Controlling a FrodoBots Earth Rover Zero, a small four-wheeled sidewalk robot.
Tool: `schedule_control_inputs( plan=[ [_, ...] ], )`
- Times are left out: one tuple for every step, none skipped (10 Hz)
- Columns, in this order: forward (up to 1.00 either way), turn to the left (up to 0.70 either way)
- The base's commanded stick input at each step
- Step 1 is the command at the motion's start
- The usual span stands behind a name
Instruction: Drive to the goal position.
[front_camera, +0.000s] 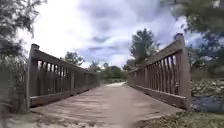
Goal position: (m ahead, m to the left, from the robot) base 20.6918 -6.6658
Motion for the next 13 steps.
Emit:
schedule_control_inputs(
  plan=[
    [0.85, 0.00],
    [0.85, 0.00],
    [0.85, 0.16],
    [0.85, 0.34],
    [0.85, 0.13],
    [0.85, 0.00],
    [0.85, 0.22],
    [0.85, 0.34],
    [0.85, 0.22],
    [0.85, 0.00],
    [0.85, 0.00],
    [0.85, 0.00],
    [0.85, 0.00]
  ],
)
